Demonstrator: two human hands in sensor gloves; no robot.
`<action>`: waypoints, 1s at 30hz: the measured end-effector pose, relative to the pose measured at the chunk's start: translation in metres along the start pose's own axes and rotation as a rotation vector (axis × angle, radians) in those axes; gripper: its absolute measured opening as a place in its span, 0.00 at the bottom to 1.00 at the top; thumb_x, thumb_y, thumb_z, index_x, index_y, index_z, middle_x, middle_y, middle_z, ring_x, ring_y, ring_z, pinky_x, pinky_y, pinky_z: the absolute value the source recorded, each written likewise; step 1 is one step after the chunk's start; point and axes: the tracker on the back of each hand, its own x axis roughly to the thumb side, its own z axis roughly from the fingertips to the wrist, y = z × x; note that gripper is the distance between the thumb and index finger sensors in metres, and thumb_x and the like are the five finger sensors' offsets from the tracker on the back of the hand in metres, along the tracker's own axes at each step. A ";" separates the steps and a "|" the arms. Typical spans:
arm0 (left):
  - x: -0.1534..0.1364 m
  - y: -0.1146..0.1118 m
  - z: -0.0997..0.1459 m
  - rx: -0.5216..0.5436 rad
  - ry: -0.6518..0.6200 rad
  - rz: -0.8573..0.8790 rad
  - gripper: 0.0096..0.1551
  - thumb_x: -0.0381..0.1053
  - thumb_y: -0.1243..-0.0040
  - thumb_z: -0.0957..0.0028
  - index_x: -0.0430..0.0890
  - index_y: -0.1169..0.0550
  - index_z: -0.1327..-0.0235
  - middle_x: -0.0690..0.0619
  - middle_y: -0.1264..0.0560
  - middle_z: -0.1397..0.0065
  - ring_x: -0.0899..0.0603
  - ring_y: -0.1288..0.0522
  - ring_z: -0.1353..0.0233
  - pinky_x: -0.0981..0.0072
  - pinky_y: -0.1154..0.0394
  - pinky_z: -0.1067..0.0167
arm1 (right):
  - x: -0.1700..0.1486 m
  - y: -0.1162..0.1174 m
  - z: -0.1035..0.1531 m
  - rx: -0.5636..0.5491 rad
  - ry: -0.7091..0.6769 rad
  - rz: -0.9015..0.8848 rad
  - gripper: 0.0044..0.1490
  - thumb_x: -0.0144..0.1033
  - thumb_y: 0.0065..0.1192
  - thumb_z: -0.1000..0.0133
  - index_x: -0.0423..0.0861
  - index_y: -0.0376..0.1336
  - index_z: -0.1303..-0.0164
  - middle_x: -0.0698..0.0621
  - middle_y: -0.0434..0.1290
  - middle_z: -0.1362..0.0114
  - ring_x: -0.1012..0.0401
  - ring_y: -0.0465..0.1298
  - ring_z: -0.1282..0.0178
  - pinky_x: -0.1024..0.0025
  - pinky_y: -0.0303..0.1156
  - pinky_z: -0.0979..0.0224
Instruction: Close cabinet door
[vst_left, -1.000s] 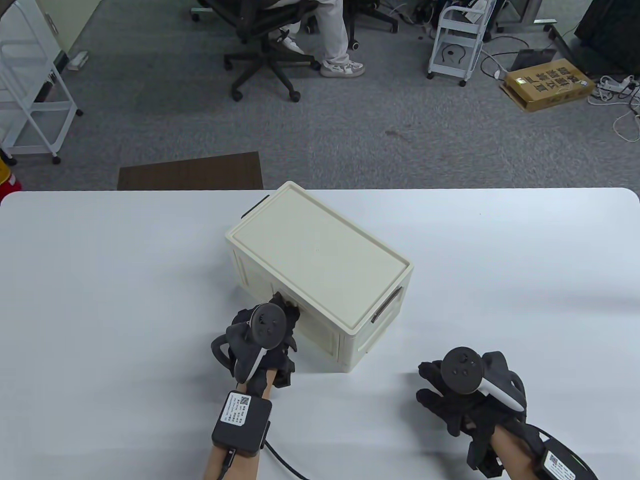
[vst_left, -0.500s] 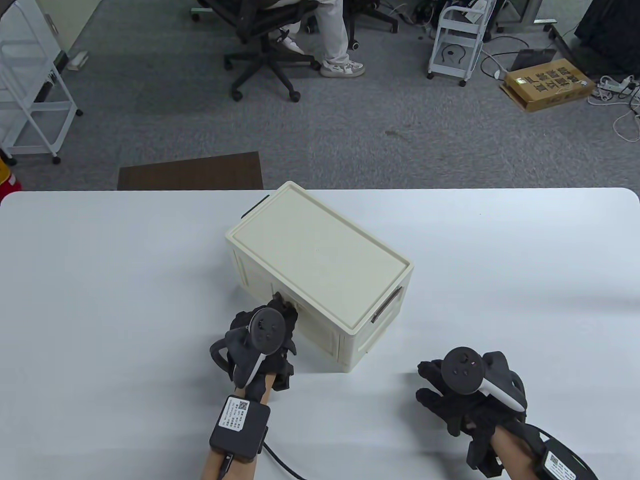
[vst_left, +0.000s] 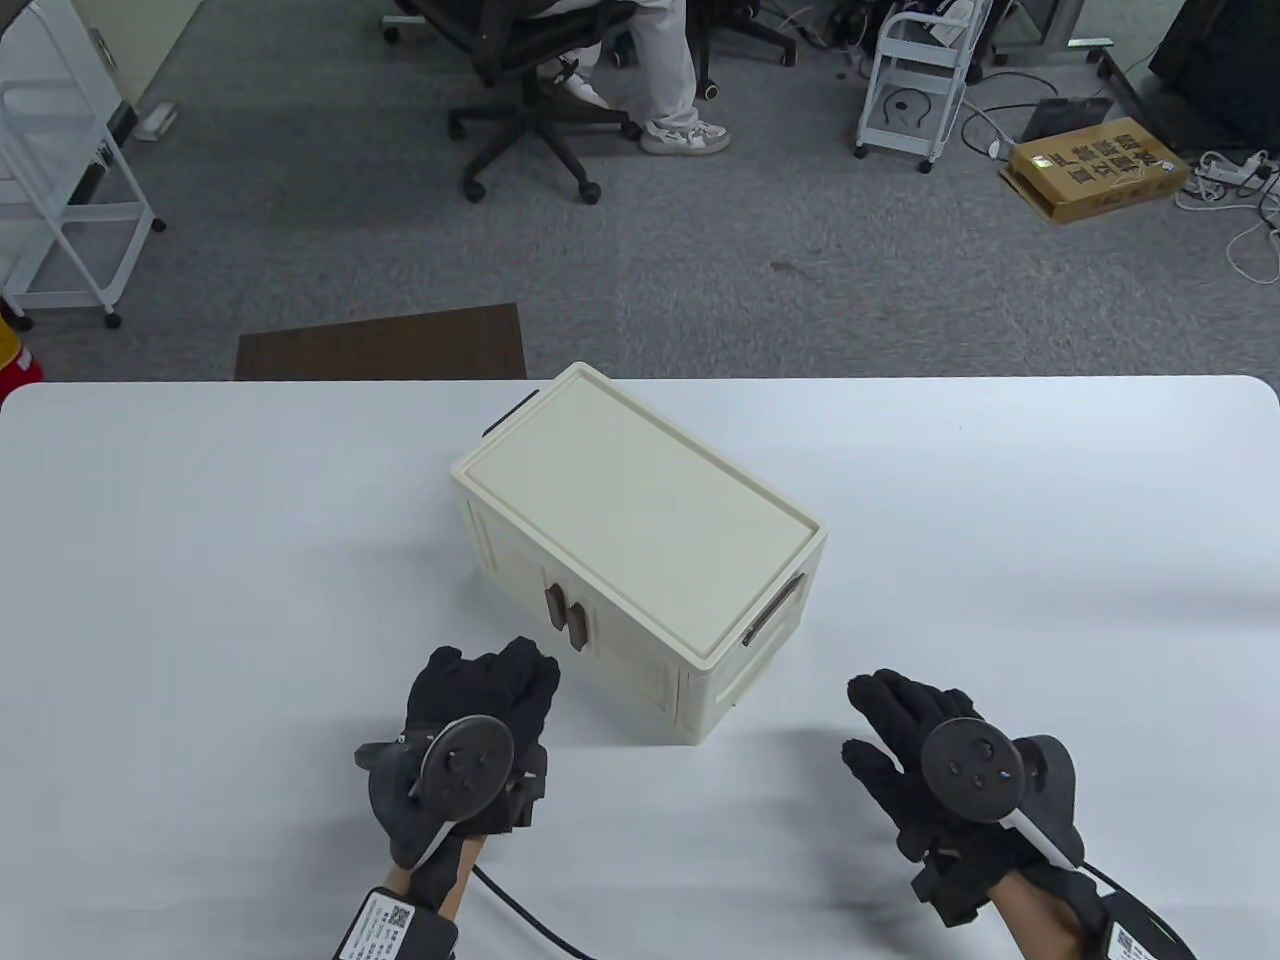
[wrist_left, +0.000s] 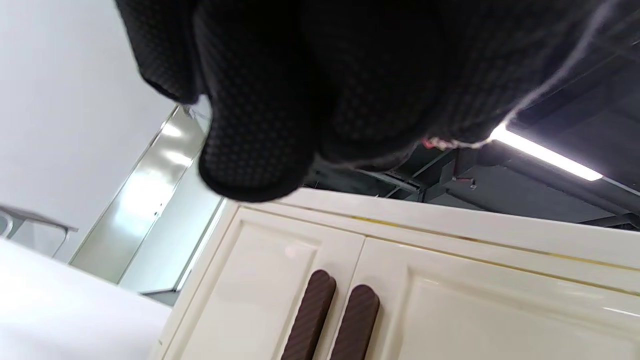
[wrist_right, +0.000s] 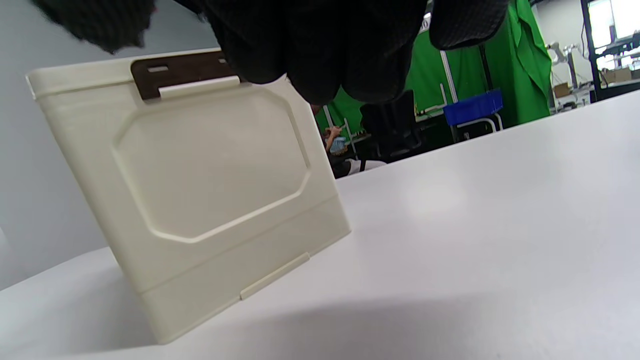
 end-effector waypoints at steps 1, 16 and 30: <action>0.002 0.000 0.006 0.014 -0.022 -0.022 0.24 0.61 0.28 0.63 0.45 0.10 0.65 0.58 0.13 0.69 0.49 0.10 0.62 0.47 0.23 0.39 | 0.003 -0.003 0.003 -0.031 -0.011 0.001 0.48 0.66 0.52 0.58 0.56 0.57 0.26 0.54 0.63 0.20 0.52 0.67 0.21 0.44 0.57 0.20; 0.037 0.002 0.041 -0.004 -0.349 0.008 0.35 0.66 0.38 0.60 0.47 0.17 0.45 0.55 0.15 0.49 0.44 0.14 0.44 0.43 0.29 0.33 | 0.062 -0.010 0.050 -0.176 -0.324 0.099 0.49 0.66 0.53 0.59 0.57 0.55 0.26 0.56 0.60 0.19 0.53 0.64 0.19 0.43 0.55 0.18; 0.044 -0.007 0.043 -0.314 -0.588 0.016 0.56 0.77 0.48 0.65 0.55 0.38 0.20 0.53 0.42 0.14 0.35 0.51 0.11 0.30 0.60 0.24 | 0.046 0.001 0.033 -0.084 -0.302 0.188 0.55 0.71 0.50 0.61 0.61 0.47 0.21 0.59 0.46 0.13 0.51 0.47 0.11 0.39 0.44 0.16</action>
